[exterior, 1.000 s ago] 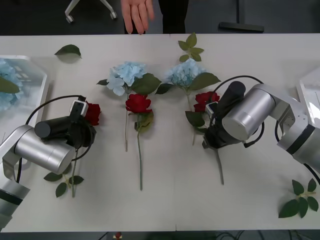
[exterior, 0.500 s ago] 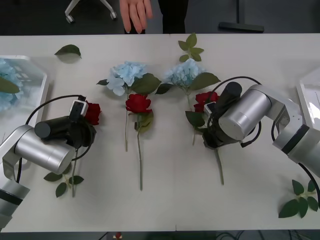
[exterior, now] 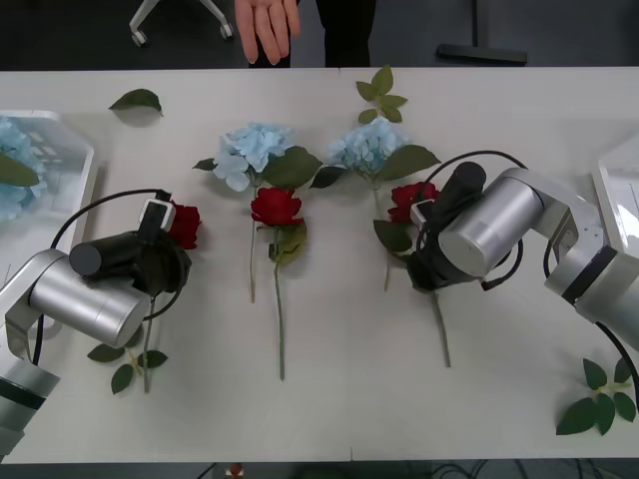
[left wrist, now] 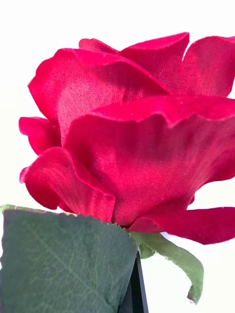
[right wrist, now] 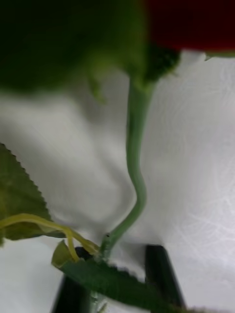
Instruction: Place the red flowers into the right box and the blue flowers into the left box. If a person shows an open palm, hand one flower to the person first, then continue sorting.
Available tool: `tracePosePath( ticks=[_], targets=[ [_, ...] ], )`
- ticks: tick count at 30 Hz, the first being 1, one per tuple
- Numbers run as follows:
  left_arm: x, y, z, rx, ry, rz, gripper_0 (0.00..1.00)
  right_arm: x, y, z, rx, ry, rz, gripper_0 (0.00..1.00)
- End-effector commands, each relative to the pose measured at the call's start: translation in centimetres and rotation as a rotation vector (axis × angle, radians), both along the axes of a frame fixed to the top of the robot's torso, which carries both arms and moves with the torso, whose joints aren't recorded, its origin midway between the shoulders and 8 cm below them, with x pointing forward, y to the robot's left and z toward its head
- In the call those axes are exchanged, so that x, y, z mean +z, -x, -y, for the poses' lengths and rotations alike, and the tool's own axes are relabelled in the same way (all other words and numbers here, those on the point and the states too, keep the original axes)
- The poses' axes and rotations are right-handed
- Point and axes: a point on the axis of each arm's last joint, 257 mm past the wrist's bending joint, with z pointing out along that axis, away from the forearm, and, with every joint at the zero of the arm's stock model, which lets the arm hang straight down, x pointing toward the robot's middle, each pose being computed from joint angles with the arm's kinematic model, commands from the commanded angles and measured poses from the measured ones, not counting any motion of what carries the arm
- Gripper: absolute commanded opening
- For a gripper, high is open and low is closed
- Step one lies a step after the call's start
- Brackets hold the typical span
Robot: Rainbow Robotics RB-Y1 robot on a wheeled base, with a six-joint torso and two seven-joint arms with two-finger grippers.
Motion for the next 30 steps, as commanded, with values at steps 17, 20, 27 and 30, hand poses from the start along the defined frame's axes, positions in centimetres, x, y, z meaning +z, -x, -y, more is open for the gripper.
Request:
tracePosePath(
  ticks=[17,20,27,30],
  targets=[
    [-0.1,0.3,0.1,0.001,0.009,0.011,0.00,7.3,-2.7,-2.6,0.006,-0.153,0.097,0.00],
    [-0.1,0.3,0.2,0.000,0.009,0.013,0.00,10.6,-3.6,-2.4,0.014,-0.209,0.142,0.00],
    [0.0,0.2,0.2,0.000,0.011,0.015,0.00,18.6,-7.0,-1.1,0.074,-0.327,0.285,0.00],
    [0.0,0.3,0.2,-0.001,0.012,0.017,0.00,21.7,-8.0,-1.3,0.102,-0.387,0.349,0.00]
  ],
)
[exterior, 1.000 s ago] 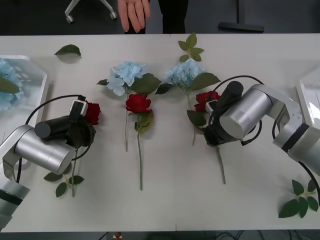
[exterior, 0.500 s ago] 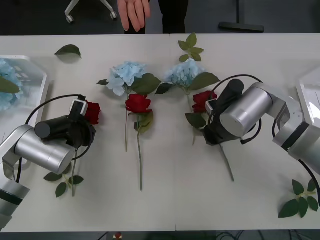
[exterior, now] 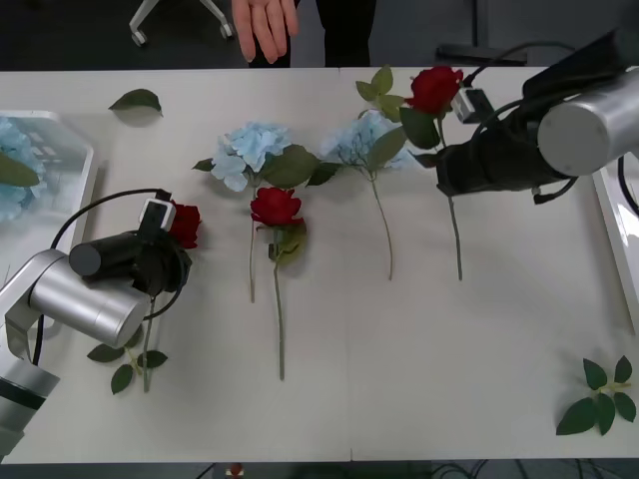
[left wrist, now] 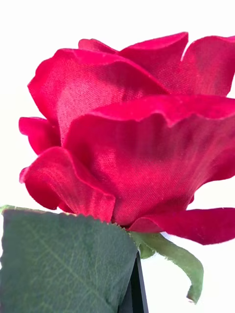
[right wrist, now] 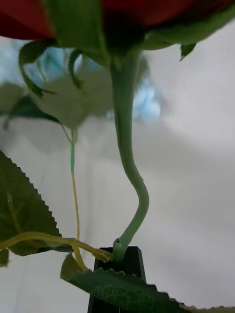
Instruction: Place the red flowers into the right box and the blue flowers into the left box. If a person shows an open palm, hand one flower to the person first, then continue sorting.
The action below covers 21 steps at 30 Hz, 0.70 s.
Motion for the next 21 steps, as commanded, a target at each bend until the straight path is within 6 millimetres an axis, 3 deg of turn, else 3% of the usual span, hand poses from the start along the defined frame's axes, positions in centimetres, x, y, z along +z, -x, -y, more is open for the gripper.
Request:
tracePosePath(
  ticks=[1,6,11,21],
  targets=[
    [-0.1,0.3,0.1,0.002,0.010,0.011,0.00,5.5,-1.8,-0.7,0.062,-0.052,0.137,0.00],
    [-0.1,0.3,0.1,0.001,0.008,0.011,0.00,10.2,-3.0,-2.5,0.114,-0.168,0.260,0.00],
    [-0.1,0.4,0.1,0.001,0.008,0.011,0.00,14.8,-3.0,-6.0,0.192,-0.322,0.369,0.00],
    [-0.2,0.4,0.1,0.002,0.011,0.011,0.00,24.0,-2.9,-12.8,0.357,-0.414,0.666,0.00]
  ],
)
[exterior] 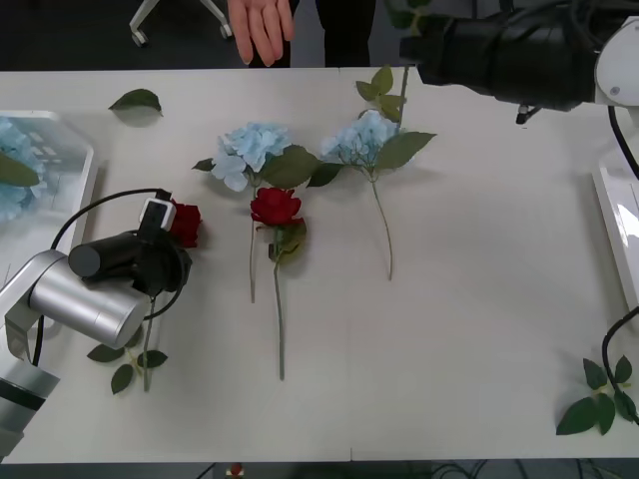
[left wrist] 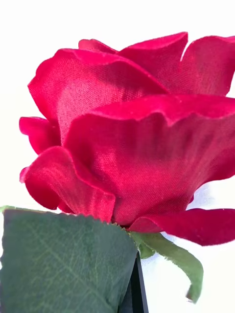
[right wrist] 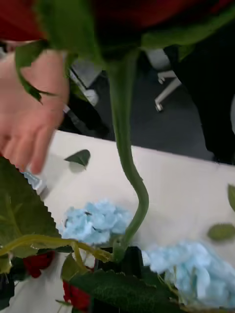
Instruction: Place the red flowers into the right box and the blue flowers into the left box. If a person shows an open palm, hand one flower to the person first, then continue sorting.
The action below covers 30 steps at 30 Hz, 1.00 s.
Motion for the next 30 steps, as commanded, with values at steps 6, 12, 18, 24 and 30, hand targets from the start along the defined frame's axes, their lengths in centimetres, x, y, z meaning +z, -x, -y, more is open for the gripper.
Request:
tracePosePath(
  ticks=[6,12,18,24,30],
  targets=[
    [-0.2,0.5,0.0,0.005,0.008,0.005,0.00,9.5,0.8,-5.8,0.096,0.025,0.341,0.00],
    [-0.2,0.4,0.0,0.005,0.007,0.007,0.00,11.5,1.3,-7.5,0.122,0.103,0.501,0.00],
    [-0.2,0.4,0.1,0.003,0.008,0.009,0.00,13.6,2.1,-9.7,0.142,0.127,0.621,0.00],
    [-0.2,0.4,0.3,0.004,0.011,0.009,0.00,15.2,3.0,-12.0,0.160,0.102,0.677,0.00],
    [-0.2,0.4,0.3,0.003,0.009,0.010,0.00,16.2,3.4,-13.8,0.158,0.077,0.718,0.00]
  ],
)
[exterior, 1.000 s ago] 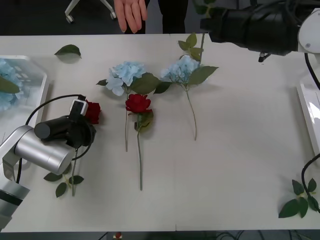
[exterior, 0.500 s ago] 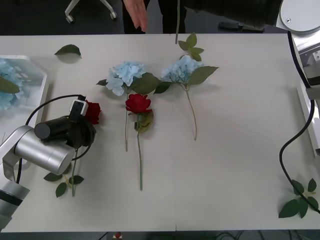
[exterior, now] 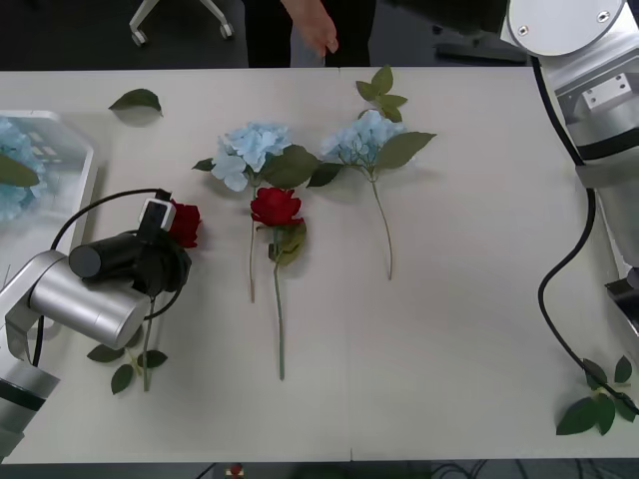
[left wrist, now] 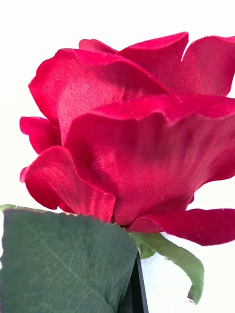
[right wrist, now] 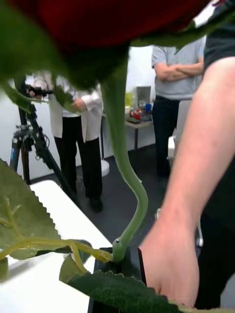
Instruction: Place the red flowers into the right box and the blue flowers into the left box. If a person shows an open palm, hand one flower to the person first, then continue sorting.
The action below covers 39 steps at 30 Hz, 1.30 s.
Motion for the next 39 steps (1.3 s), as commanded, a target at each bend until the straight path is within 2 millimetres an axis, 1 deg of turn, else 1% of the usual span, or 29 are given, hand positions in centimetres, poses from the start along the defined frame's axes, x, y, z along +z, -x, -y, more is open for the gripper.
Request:
tracePosePath(
  ticks=[1,7,14,15,16,17,19,20,21,28,34,36,39],
  targets=[
    [-0.3,0.5,0.4,0.004,0.015,0.006,0.00,3.2,1.5,-2.3,0.030,-0.010,0.090,0.00],
    [-0.3,0.5,0.3,0.003,0.013,0.006,0.00,3.2,1.9,-2.9,0.041,-0.011,0.101,0.00],
    [-0.3,0.5,0.3,0.004,0.012,0.007,0.00,3.2,2.0,-3.1,0.046,-0.012,0.099,0.00],
    [-0.4,0.5,0.3,0.005,0.011,0.006,0.00,3.2,2.0,-3.1,0.047,-0.010,0.100,0.37],
    [-0.4,0.5,0.3,0.004,0.010,0.006,0.00,3.2,2.0,-3.1,0.048,-0.012,0.100,0.57],
    [-0.4,0.5,0.3,0.004,0.010,0.006,0.00,3.2,2.1,-3.1,0.050,-0.013,0.100,0.66],
    [-0.4,0.5,0.3,0.005,0.011,0.006,0.00,3.2,2.2,-3.2,0.058,-0.019,0.094,0.90],
    [-0.4,0.5,0.3,0.005,0.011,0.006,0.00,3.2,2.2,-3.2,0.058,-0.019,0.095,0.98],
    [-0.4,0.5,0.3,0.004,0.010,0.006,0.00,3.3,2.3,-3.3,0.059,-0.018,0.097,1.00],
    [-0.3,0.5,0.3,0.003,0.012,0.010,0.00,3.6,3.0,-3.6,0.096,-0.043,0.083,1.00],
    [-0.3,0.5,0.3,0.003,0.012,0.010,0.00,3.7,3.2,-3.4,0.109,-0.052,0.076,1.00],
    [-0.3,0.5,0.3,0.002,0.011,0.010,0.00,3.4,3.6,-3.6,0.133,-0.051,0.051,1.00],
    [-0.3,0.5,0.3,0.001,0.011,0.011,0.00,2.9,3.9,-3.0,0.155,-0.026,0.019,1.00]
  ],
)
